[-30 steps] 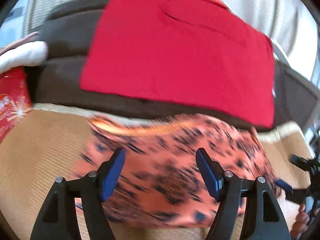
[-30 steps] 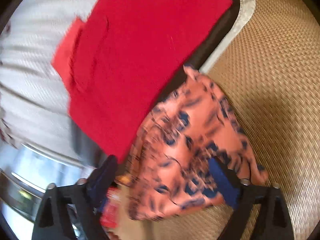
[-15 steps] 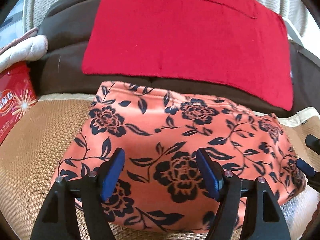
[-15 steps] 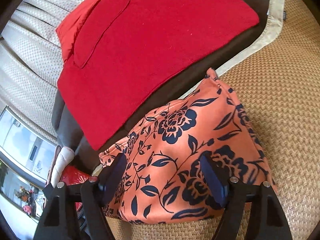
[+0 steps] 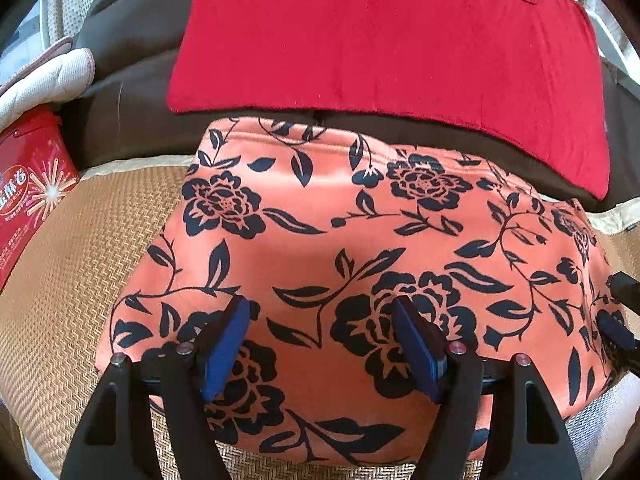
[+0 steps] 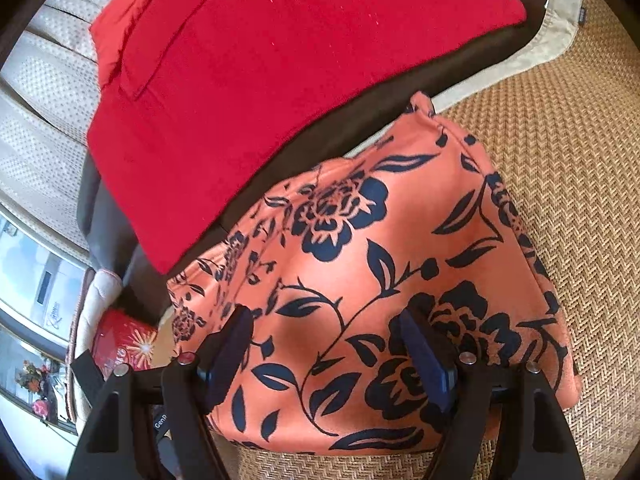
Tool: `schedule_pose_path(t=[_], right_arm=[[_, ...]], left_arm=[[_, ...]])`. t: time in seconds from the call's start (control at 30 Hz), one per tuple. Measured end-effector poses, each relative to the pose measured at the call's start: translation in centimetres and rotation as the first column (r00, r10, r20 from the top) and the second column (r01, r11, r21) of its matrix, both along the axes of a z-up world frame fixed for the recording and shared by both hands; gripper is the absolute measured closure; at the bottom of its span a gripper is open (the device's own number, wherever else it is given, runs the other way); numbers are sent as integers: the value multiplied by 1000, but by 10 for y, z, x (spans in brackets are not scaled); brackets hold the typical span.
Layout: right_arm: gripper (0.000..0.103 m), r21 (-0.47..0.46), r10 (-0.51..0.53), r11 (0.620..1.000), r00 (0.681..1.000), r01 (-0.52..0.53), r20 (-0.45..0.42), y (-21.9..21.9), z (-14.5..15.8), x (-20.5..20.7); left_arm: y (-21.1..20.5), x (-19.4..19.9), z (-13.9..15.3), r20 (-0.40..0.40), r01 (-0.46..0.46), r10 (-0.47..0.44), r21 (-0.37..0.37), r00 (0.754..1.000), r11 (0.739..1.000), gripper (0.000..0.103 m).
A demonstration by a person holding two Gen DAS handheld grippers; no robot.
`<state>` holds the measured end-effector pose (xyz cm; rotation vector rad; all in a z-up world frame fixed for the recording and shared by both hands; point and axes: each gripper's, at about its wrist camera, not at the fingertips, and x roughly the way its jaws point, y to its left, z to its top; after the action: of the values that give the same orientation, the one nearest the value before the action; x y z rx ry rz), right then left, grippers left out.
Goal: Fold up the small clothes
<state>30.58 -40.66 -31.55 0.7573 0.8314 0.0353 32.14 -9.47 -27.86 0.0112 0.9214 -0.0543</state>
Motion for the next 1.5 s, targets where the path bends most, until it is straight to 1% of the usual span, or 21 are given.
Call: schedule_pose_path(t=[0.43, 0.67, 0.9, 1.27, 1.5], right_arm=[[25, 9, 16, 1000, 1000, -16, -15, -2, -3, 3], [25, 10, 33, 999, 999, -33, -16, -2, -4, 3], [25, -20, 38, 999, 999, -39, -19, 2, -3, 4], [24, -41, 37, 998, 999, -38, -20, 5, -3, 5], [24, -42, 42, 998, 999, -43, -21, 6, -4, 5]], left_arm=[[0, 4, -5, -15, 2, -1, 13, 1000, 1000, 29], [0, 8, -10, -45, -2, 3, 10, 999, 1000, 29], [7, 7, -13, -49, 5, -5, 5, 999, 1000, 29], [21, 7, -12, -54, 3, -3, 3, 999, 1000, 29], [29, 6, -1, -49, -7, 8, 9, 999, 1000, 29]])
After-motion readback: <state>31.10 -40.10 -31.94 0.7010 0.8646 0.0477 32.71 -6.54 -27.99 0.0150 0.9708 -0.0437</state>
